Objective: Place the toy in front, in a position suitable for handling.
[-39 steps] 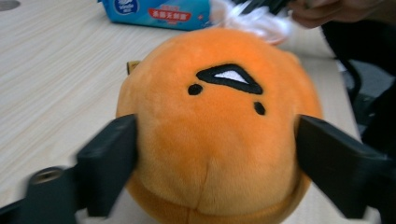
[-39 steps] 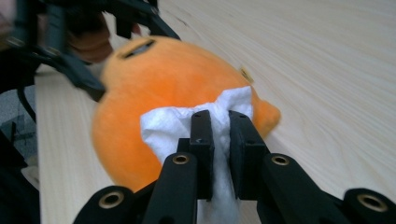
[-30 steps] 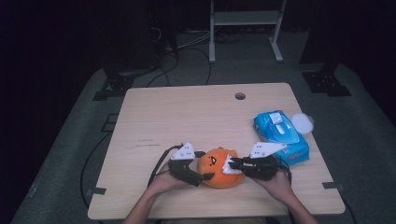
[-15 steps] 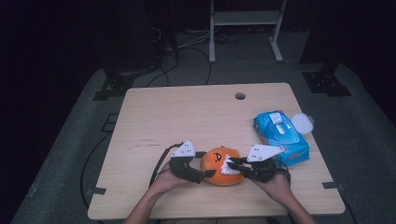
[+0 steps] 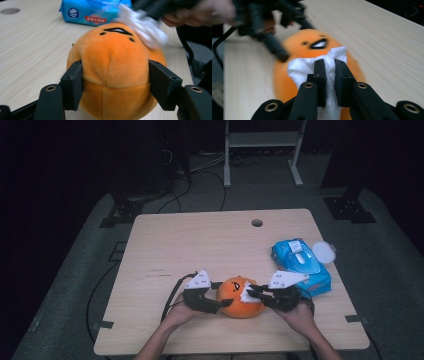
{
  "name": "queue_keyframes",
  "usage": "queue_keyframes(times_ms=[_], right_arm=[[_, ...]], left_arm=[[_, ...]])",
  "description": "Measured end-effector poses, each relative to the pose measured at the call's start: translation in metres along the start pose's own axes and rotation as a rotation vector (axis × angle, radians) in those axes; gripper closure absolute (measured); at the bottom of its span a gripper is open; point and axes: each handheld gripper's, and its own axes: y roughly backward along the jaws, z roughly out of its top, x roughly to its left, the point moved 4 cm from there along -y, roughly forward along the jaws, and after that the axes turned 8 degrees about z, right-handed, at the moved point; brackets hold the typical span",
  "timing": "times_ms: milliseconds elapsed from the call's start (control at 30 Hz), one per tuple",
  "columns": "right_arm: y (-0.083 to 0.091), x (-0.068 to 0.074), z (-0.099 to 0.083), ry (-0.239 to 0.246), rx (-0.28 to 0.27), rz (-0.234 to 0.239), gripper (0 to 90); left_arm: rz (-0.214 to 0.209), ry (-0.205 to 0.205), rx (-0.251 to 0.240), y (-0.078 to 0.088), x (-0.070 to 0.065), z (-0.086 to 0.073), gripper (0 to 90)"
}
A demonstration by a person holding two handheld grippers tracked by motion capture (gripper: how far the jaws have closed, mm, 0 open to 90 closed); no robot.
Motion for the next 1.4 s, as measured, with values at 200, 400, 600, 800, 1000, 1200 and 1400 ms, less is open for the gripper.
queue_keyframes(times_ms=[200,400,600,800,1000,1200,1400], right_arm=[[0.005,-0.02,-0.007,-0.084,-0.014,-0.02,80.0],[0.005,-0.006,-0.001,-0.043,-0.014,-0.018,80.0],[-0.003,0.016,0.022,0.023,-0.062,0.045,80.0],[0.003,0.0,0.005,-0.003,-0.008,-0.015,80.1],[0.004,0.014,0.012,0.013,-0.047,0.041,80.0],[-0.004,0.022,0.02,0.045,-0.037,0.065,80.0],[0.009,0.0,0.0,-0.039,-0.022,0.013,80.0]], left_arm=[[0.021,0.051,0.016,-0.003,0.001,0.002,20.0],[0.008,0.031,0.015,-0.005,-0.004,0.003,27.7],[0.014,-0.269,0.023,-0.006,-0.032,0.011,33.1],[0.002,-0.054,0.04,-0.009,-0.015,0.005,14.9],[0.006,-0.127,0.019,-0.011,-0.024,0.01,26.5],[0.014,-0.301,0.027,-0.007,-0.035,0.007,30.2],[-0.068,0.049,0.026,-0.009,-0.016,0.006,10.0]])
